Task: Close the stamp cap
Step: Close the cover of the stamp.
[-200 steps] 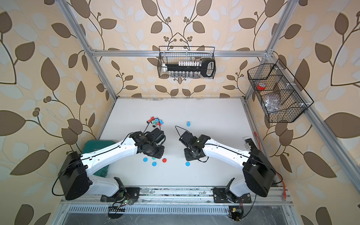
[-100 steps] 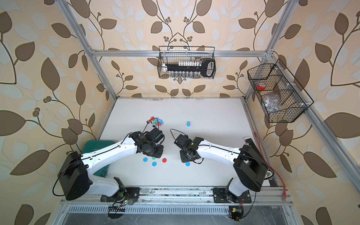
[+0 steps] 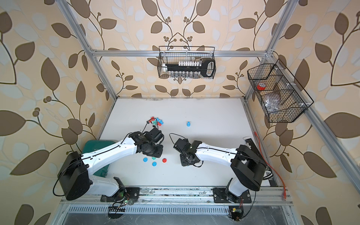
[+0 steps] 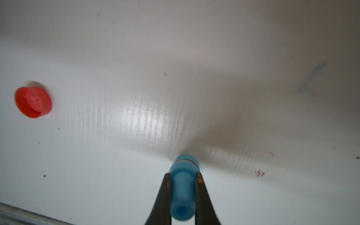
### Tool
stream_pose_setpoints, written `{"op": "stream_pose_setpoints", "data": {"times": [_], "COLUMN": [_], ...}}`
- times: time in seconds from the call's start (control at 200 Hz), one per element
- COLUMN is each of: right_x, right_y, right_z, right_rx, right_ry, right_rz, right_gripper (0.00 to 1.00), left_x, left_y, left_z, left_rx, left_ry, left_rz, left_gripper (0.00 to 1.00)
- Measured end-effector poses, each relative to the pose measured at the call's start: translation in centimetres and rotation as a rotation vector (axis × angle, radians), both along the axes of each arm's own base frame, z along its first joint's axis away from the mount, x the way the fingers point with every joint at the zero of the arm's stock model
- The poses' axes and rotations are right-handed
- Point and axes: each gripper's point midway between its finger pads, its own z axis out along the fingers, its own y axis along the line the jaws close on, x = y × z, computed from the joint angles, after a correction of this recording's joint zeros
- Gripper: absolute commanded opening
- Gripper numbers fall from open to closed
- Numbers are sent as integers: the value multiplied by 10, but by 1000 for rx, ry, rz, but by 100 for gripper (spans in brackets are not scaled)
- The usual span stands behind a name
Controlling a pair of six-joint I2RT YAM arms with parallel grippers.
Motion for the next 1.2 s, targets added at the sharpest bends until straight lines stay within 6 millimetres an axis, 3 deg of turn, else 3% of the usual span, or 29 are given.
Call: {"op": "stream_pose_setpoints", "data": {"times": [1.2], "right_x": [-4], "right_y": [-2], "right_z": [-1], "right_rx": [-5], "right_ry": [-22], "right_rz": [-18], "right_gripper": [0], "left_x": [0], "left_y": [-2], "left_z": [0], "left_rx": [-18], "left_ry": [5], "left_rz": [2], "left_gripper": [37]}}
